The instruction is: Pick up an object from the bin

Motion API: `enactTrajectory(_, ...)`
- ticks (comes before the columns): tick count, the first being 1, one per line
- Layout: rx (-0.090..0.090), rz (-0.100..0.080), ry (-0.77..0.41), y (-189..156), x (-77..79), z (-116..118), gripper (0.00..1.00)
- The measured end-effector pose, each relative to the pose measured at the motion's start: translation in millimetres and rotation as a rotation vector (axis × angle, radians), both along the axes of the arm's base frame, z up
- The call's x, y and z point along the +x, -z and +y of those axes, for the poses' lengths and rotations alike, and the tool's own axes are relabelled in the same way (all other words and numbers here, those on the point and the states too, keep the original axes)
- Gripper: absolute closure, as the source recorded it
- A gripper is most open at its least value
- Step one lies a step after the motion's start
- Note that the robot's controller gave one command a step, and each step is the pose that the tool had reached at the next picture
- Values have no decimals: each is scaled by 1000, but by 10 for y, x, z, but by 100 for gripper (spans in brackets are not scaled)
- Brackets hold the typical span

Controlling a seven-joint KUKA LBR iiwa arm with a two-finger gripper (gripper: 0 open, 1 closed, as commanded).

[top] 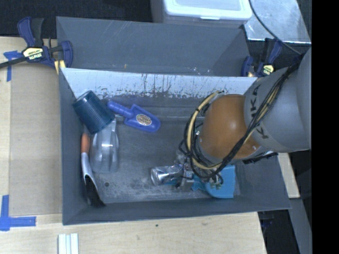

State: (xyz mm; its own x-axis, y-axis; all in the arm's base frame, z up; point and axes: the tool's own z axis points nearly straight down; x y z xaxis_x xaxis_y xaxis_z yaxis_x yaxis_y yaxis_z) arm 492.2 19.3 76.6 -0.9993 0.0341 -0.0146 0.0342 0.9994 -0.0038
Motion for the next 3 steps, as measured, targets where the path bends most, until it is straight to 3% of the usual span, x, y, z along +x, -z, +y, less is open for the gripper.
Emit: enactTrajectory(3, -2, -6, 13, 15, 25, 30, 100)
